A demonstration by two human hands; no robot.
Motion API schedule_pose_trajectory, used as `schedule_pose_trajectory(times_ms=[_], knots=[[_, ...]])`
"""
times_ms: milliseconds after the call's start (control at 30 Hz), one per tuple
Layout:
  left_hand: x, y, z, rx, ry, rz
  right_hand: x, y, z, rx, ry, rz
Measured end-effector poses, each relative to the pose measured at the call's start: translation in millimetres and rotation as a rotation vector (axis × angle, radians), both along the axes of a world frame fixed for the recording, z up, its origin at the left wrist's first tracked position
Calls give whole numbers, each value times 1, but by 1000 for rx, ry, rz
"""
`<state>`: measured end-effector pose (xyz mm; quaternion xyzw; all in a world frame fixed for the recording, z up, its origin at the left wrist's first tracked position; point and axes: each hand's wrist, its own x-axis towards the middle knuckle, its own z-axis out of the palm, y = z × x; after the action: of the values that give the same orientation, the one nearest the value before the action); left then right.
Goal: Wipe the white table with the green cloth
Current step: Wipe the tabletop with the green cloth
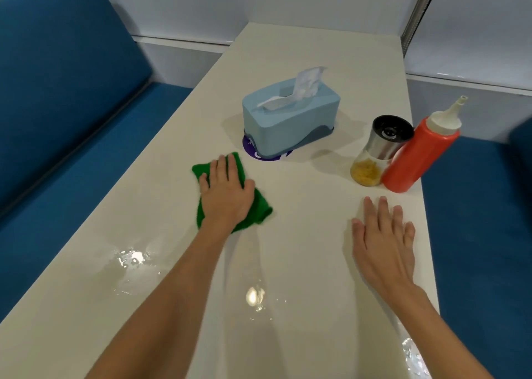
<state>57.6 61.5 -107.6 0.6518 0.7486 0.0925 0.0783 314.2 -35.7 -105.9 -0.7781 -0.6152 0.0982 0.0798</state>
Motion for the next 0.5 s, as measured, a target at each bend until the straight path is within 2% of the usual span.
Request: schedule_pose_trajectory(times_ms=[100,233,367,500], knots=[[54,-2,1,0,2,-50,2,0,-6,7,-33,9],[83,-41,-2,22,-5,-265,2,0,-9,6,-37,13],[41,-77,-1,11,9,-490,3,-2,-7,10,-9,18],[2,-72,-1,31,35,-384,5,-3,-6,13,-7,18]])
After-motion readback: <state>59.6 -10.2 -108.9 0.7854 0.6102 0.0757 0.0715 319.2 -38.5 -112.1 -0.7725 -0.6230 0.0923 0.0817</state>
